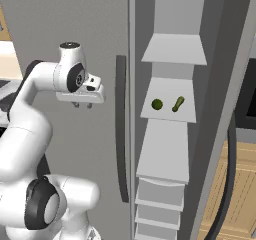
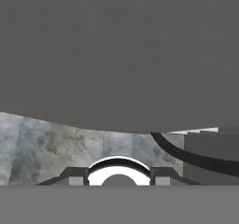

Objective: Take the lime and squash out of the freezer and place them in the tupperware container on the counter. Then put the tupperware containing the vegetables back in the freezer.

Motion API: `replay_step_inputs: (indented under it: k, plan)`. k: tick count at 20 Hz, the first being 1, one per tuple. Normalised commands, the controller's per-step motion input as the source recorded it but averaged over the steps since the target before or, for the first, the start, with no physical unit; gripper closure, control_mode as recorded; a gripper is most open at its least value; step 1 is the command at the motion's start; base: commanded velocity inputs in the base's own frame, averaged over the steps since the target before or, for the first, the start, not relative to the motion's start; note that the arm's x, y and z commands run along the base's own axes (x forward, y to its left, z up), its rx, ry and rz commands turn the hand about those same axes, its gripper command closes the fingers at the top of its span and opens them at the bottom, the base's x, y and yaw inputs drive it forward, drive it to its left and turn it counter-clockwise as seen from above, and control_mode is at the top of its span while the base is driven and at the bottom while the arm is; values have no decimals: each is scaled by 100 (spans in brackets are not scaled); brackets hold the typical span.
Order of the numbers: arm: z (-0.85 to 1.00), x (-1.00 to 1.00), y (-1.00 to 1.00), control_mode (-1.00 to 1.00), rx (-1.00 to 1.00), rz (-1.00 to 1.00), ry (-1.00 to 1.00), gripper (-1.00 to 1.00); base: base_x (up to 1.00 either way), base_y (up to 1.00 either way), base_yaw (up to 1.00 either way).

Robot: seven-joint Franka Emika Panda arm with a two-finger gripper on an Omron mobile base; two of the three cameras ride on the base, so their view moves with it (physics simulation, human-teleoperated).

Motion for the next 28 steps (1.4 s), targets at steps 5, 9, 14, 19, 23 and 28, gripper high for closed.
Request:
replay_step_inputs:
  k: [5, 9, 14, 19, 23, 28]
  plan:
    - [-4, -32, 0, -100, 0, 0, -1, -100, 0, 0, 0]
    - [0, -100, 0, -100, 0, 0, -25, -100, 0, 0, 0]
    - [5, -90, 0, -100, 0, -1, -19, -100, 0, 0, 0]
    - [2, -64, 0, -100, 0, 0, -6, -100, 0, 0, 0]
    - [0, -53, 0, -100, 0, -3, -5, -100, 0, 0, 0]
    - [0, -25, 0, -100, 0, -2, -2, -100, 0, 0, 0]
